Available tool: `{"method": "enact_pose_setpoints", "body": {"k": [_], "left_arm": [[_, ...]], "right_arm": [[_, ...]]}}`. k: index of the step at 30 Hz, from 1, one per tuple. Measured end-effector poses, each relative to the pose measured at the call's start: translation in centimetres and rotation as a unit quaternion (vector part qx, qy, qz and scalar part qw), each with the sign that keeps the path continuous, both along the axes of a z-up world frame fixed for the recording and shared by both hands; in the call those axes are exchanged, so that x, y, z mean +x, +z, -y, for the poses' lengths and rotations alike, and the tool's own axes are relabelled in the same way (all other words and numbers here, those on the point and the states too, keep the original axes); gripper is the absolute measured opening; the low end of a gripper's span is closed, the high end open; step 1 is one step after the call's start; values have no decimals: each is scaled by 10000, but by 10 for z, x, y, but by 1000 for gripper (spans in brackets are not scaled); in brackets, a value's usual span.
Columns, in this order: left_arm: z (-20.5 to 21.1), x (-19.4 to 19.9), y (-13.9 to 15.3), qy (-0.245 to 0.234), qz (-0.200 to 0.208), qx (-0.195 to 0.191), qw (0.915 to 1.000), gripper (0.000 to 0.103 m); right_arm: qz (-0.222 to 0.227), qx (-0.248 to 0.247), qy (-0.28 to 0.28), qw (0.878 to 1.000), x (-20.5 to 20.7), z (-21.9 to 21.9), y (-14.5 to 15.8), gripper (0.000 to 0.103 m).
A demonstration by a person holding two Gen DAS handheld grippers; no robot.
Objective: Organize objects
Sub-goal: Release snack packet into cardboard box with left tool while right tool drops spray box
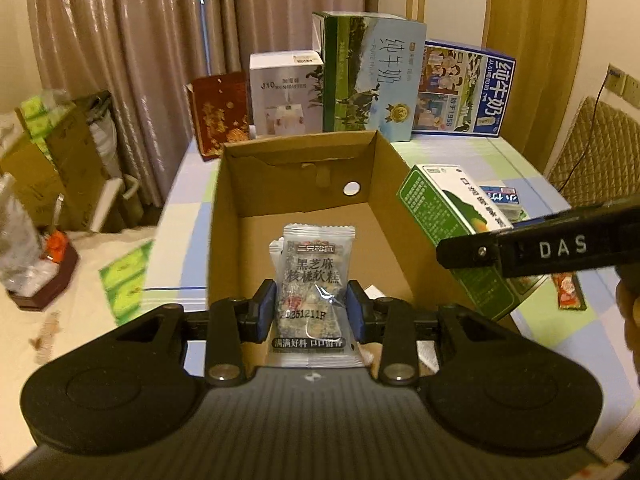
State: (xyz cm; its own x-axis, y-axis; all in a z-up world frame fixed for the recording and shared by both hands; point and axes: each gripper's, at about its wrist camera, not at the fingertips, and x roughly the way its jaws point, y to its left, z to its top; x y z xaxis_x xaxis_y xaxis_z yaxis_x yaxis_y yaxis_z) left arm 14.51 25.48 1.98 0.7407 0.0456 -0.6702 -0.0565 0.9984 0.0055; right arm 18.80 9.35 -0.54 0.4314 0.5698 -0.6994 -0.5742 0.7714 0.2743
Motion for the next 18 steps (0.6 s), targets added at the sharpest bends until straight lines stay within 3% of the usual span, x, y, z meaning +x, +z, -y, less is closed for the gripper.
{"method": "enact_pose_setpoints", "body": {"k": [2,8,13,18], "left_arm": [[-4,6,-4,77,45,-12,10000,39],[-13,2,1,257,193,71,9995,42],[-23,-14,5,488,275,-87,9984,47],[-22,-35,12,621,330,-48,9975,51]], "right_arm": [[-48,1,-38,10000,4,-2,-4,52],[-82,-1,14,10000,7,-7,-13,52],[-69,212,135,9997,6,-16,-13,53],[88,454,113,9989,-3,-8,-2,69]]}}
